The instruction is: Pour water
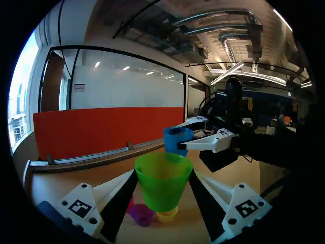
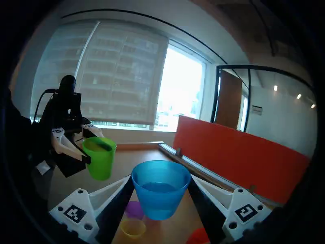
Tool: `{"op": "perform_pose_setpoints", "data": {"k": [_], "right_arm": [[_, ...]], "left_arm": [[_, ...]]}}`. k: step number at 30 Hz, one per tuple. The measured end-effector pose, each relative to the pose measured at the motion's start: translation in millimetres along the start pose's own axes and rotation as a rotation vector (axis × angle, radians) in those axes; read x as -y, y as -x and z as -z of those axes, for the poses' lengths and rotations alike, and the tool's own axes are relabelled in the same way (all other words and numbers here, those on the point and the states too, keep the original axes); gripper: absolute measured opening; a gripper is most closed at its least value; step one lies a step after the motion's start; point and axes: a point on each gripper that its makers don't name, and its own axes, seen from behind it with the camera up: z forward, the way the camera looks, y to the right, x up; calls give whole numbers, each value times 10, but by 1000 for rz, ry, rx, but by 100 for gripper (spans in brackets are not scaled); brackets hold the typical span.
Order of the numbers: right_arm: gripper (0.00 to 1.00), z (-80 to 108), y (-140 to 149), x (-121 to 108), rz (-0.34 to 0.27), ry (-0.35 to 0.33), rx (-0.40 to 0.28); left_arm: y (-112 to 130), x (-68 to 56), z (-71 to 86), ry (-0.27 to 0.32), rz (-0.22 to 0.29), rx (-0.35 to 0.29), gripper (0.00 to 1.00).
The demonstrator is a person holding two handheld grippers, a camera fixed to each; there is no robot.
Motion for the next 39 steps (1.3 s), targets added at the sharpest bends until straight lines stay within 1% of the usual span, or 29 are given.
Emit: {"op": "perform_pose_setpoints", "data": {"k": [9,20,30,39], "right_arm": [[91,-18,-64,25,83,-12,6],[91,-54,-186,-2,180,-18,15],[91,-75,-284,55,262,-34,22],[91,-101,-367,44,321,-41,24]], "left_arm": [[47,-21,-7,3,-9,7,86],[69,-41,-9,4,-11,10,87],[95,-84,9,6,-25,16,86],[100,-65,20,5,-24,19,86]]}}
